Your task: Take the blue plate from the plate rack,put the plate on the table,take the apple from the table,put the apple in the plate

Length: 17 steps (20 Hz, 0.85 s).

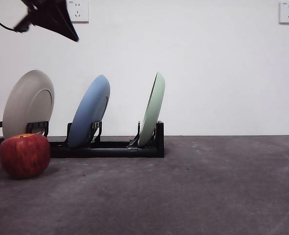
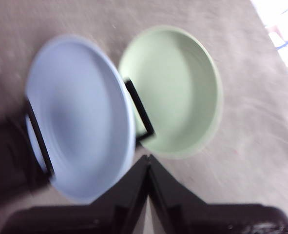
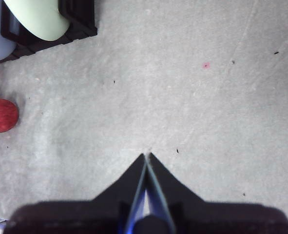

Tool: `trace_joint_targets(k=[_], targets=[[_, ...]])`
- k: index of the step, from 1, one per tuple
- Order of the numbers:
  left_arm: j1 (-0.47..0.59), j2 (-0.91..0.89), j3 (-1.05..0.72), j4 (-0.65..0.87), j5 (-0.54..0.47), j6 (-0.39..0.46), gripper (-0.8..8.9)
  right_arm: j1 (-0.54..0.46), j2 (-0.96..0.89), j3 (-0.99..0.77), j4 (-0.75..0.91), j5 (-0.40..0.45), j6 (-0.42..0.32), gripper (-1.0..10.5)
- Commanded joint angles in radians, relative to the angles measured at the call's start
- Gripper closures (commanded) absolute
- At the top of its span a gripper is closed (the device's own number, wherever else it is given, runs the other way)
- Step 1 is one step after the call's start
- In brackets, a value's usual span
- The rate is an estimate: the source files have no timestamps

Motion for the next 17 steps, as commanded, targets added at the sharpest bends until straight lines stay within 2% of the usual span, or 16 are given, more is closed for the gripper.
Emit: trace_joint_targets(k=[1, 4, 6, 7, 17], targets=[[-0.014, 0.103, 0.112, -0.039, -0.014, 0.0, 7.34, 0.001, 0.002, 0.005, 0.004, -0.002, -0.011, 9.5], [-0.039, 0.202, 0.23, -0.099, -0.069, -0.014, 6.02, 0.001, 0.002, 0.005, 0.004, -0.002, -0.011, 9.5], [-0.056, 0.223, 0.241, -0.101, -0.121, -0.016, 4.84, 0.001, 0.002, 0.005, 0.005, -0.002, -0.011, 9.5], [-0.07, 0.231, 0.241, -0.101, -0.157, -0.013, 4.57, 0.001, 0.002, 0.005, 0.007, -0.002, -0.011, 9.5], [-0.128, 0.302, 0.241, -0.106, -0.162, -0.008, 4.68, 0.001, 0.002, 0.005, 0.036, 0.0, -0.011, 9.5]])
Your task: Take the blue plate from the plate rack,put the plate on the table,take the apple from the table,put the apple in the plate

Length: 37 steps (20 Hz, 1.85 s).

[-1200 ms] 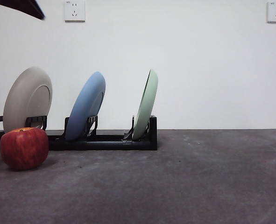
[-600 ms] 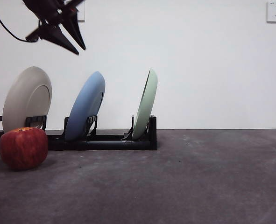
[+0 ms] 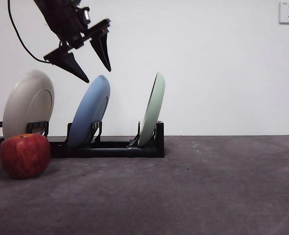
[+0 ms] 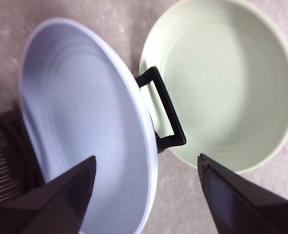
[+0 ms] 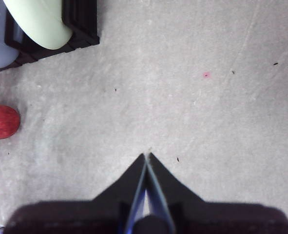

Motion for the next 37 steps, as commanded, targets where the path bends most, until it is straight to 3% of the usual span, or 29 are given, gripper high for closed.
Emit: trace_joint_targets(k=[1, 3, 7, 10, 13, 22, 25, 37], targets=[[-0.008, 0.018, 0.0, 0.011, 0.003, 0.001, 4.71, 0.001, 0.001, 0.005, 0.006, 0.0, -0.01, 9.5], [-0.008, 0.022, 0.0, 0.019, 0.003, -0.003, 4.74, 0.001, 0.001, 0.005, 0.006, 0.0, -0.01, 9.5], [-0.008, 0.034, 0.0, 0.01, 0.009, -0.003, 5.98, 0.001, 0.001, 0.005, 0.006, 0.0, -0.01, 9.5], [-0.012, 0.044, 0.0, 0.011, 0.008, -0.003, 6.0, 0.001, 0.001, 0.005, 0.006, 0.0, -0.01, 9.5], [-0.012, 0.045, 0.0, 0.014, 0.008, -0.003, 7.28, 0.001, 0.001, 0.005, 0.004, 0.0, -0.009, 9.5], [-0.01, 0.045, 0.0, 0.021, 0.016, -0.007, 7.34, 0.001, 0.0, 0.005, 0.004, 0.0, -0.003, 9.5], [-0.005, 0.045, 0.0, 0.021, 0.017, -0.007, 8.18, 0.001, 0.001, 0.005, 0.004, 0.0, -0.002, 9.5], [0.018, 0.012, 0.002, 0.039, 0.073, -0.068, 8.18, 0.001, 0.001, 0.005, 0.002, 0.0, 0.001, 9.5]])
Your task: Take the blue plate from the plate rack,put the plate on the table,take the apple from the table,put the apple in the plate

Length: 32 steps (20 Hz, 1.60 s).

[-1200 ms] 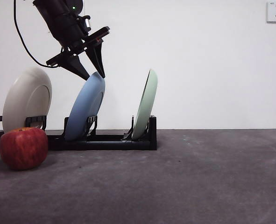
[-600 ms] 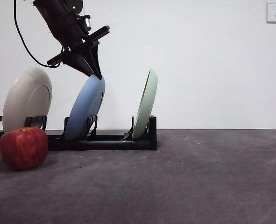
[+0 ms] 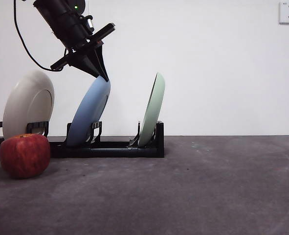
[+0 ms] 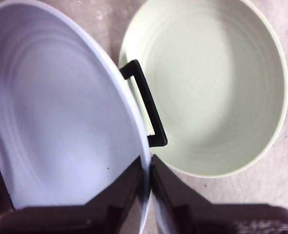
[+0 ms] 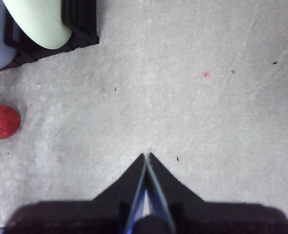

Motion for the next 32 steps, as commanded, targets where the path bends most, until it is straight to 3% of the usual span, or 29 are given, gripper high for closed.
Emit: trace_joint_targets(k=[1, 7, 14, 18, 27, 32], targets=[[0.015, -0.029, 0.002, 0.017, -0.006, -0.009, 8.18, 0.001, 0.0, 0.005, 0.003, 0.0, 0.0, 9.5], [0.029, -0.129, 0.002, 0.051, 0.076, -0.052, 8.18, 0.001, 0.0, 0.005, 0.0, 0.0, 0.001, 9.5], [0.003, -0.278, 0.002, 0.039, 0.249, -0.058, 8.19, 0.001, 0.0, 0.005, -0.023, 0.0, -0.001, 9.5], [-0.037, -0.373, 0.002, -0.008, 0.248, -0.012, 8.19, 0.001, 0.0, 0.005, -0.024, 0.0, -0.005, 9.5], [-0.212, -0.547, 0.002, -0.237, 0.105, 0.154, 8.19, 0.001, 0.0, 0.005, -0.026, 0.0, -0.005, 9.5], [-0.374, -0.592, 0.002, -0.313, -0.168, 0.219, 8.19, 0.001, 0.0, 0.005, -0.026, 0.006, -0.004, 9.5]])
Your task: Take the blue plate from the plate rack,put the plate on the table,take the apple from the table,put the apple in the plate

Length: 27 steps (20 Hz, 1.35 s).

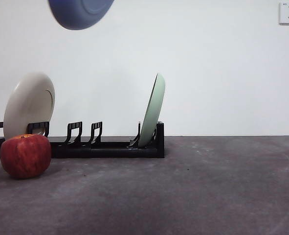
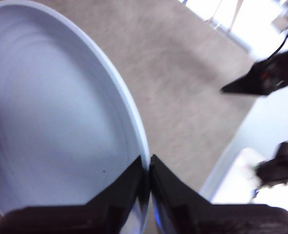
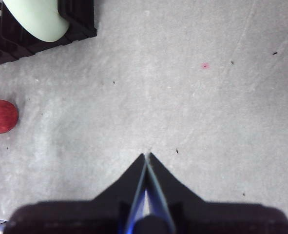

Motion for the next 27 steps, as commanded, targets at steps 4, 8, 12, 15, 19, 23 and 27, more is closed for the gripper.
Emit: trace_joint_targets(k=[4, 8, 12, 15, 19, 23, 27], targets=[[-0.164, -0.012, -0.006, 0.011, -0.17, 0.047, 8.19, 0.001, 0.0, 0.004, 0.001, 0.019, -0.004, 9.5], [-0.363, -0.019, -0.142, 0.011, -0.442, 0.042, 8.19, 0.001, 0.0, 0.004, 0.001, 0.019, -0.004, 9.5], [-0.499, -0.018, -0.373, 0.103, -0.586, 0.028, 8.19, 0.001, 0.0, 0.004, 0.003, 0.019, -0.005, 9.5], [-0.56, -0.018, -0.568, 0.205, -0.636, 0.0, 8.19, 0.001, 0.0, 0.004, 0.0, 0.047, -0.008, 9.5], [-0.602, -0.012, -0.819, 0.41, -0.61, -0.005, 8.2, 0.001, 0.0, 0.004, 0.004, 0.066, -0.012, 9.5], [-0.621, 0.079, -0.962, 0.476, -0.625, 0.019, 8.2, 0.001, 0.0, 0.004, 0.026, 0.072, -0.012, 9.5], [-0.625, 0.198, -0.969, 0.496, -0.625, 0.048, 8.19, 0.001, 0.0, 0.004, 0.035, 0.072, -0.012, 9.5]])
